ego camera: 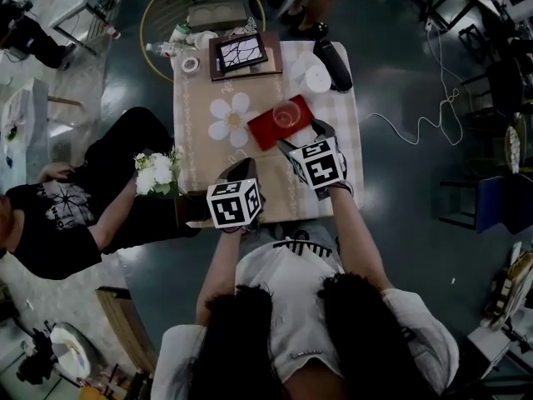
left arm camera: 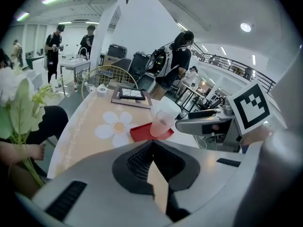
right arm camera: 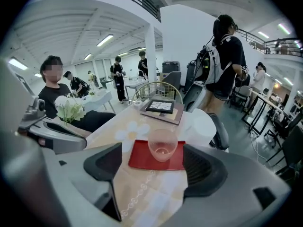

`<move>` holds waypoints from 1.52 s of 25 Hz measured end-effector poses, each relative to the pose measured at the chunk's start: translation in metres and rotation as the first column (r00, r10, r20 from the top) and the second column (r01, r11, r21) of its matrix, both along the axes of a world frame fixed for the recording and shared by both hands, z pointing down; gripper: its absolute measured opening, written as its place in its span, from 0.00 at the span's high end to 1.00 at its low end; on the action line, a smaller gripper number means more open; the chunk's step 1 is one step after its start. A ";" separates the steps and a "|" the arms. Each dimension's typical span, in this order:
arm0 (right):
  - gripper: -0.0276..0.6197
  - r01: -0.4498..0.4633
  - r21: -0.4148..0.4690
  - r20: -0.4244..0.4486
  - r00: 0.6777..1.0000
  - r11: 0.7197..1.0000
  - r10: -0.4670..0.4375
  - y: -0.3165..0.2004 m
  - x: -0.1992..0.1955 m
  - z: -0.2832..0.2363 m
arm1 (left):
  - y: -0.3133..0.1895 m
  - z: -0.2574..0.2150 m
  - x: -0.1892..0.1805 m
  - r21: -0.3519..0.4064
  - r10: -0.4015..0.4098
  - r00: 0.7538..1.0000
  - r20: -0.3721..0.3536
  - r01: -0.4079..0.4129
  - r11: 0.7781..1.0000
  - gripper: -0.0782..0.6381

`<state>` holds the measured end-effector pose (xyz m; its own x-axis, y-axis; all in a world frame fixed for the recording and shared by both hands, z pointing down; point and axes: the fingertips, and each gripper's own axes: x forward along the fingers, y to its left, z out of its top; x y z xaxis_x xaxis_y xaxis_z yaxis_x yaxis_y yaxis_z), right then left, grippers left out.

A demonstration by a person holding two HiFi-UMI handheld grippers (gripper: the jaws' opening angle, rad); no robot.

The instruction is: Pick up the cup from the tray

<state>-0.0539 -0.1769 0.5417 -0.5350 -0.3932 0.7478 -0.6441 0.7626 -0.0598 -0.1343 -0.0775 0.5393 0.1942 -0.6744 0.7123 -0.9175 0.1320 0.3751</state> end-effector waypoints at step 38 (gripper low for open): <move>0.35 0.147 -0.164 -0.188 0.966 0.976 -0.177 -0.056 -0.044 0.084 | -0.045 0.039 -0.005 -0.116 -0.050 0.998 -0.026 0.047 0.992 0.88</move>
